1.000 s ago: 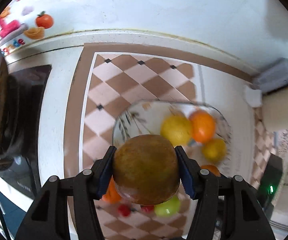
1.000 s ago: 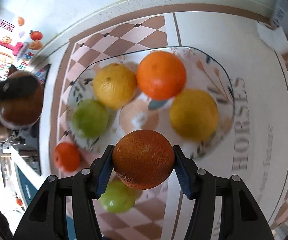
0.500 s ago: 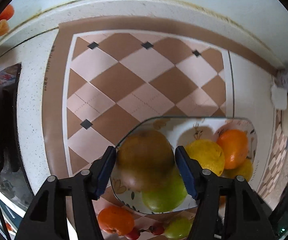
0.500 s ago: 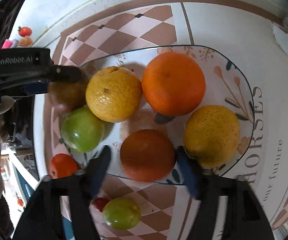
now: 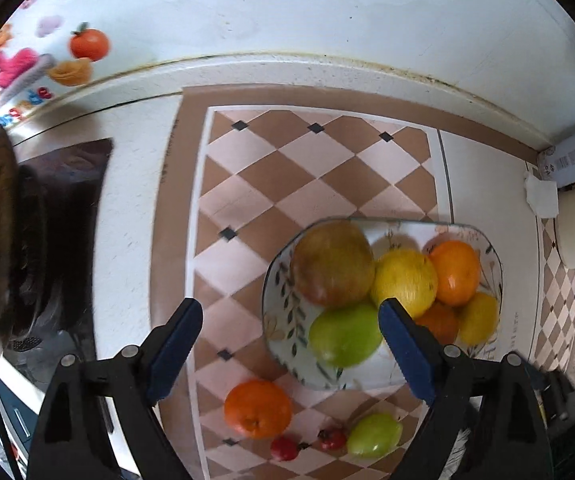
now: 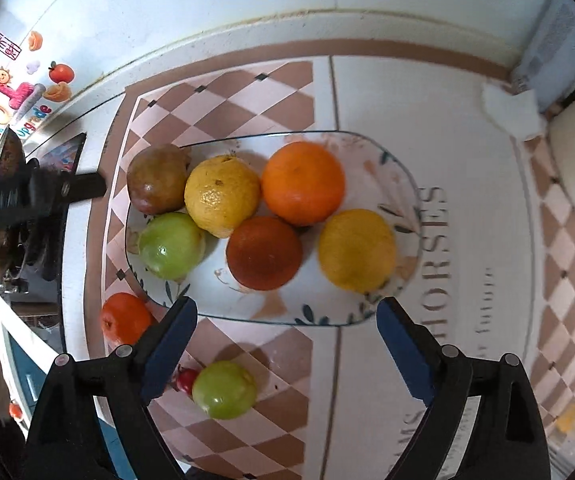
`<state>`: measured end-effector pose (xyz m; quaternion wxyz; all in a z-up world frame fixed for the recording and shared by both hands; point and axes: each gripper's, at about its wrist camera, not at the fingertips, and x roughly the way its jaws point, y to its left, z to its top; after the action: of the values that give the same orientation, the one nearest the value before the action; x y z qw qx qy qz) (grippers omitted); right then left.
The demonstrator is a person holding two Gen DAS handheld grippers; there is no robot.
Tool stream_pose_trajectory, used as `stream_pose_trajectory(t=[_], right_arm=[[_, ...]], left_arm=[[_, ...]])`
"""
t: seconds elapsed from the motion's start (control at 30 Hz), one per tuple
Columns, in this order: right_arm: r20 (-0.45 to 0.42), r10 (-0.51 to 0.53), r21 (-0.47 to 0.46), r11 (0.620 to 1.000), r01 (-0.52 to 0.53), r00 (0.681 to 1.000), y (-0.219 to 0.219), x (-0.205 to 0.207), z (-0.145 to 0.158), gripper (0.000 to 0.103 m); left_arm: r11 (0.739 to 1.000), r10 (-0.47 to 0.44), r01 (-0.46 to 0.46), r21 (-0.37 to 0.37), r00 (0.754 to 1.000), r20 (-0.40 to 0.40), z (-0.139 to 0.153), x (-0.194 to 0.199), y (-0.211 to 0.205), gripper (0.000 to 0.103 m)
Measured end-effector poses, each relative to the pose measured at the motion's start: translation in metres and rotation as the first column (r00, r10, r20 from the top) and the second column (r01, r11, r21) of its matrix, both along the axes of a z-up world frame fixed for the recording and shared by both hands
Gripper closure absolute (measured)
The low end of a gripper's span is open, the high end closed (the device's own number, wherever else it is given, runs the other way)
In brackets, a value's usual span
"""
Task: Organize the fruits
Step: 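Set both held fruits on the floral plate and open both tools, then move both tools back toward the green apple and red tomatoes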
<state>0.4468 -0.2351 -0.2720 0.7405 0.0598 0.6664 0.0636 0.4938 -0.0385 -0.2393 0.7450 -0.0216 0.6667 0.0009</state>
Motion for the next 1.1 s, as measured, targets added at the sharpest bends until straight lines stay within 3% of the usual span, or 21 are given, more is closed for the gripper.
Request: stream_pose_trajectory(t=[0.53, 1.1], right_arm=[[0.128, -0.053, -0.036, 0.998, 0.058, 0.990, -0.025, -0.053, 0.068, 0.009], [0.316, -0.031, -0.012, 0.999, 0.037, 0.948, -0.028, -0.129, 0.177, 0.009]], left_arm=[[0.999, -0.009, 0.002, 0.044, 0.987, 0.158, 0.058, -0.095, -0.013, 0.013], [0.999, -0.053, 0.046, 0.029, 0.940, 0.336, 0.150, -0.171, -0.025, 0.013]])
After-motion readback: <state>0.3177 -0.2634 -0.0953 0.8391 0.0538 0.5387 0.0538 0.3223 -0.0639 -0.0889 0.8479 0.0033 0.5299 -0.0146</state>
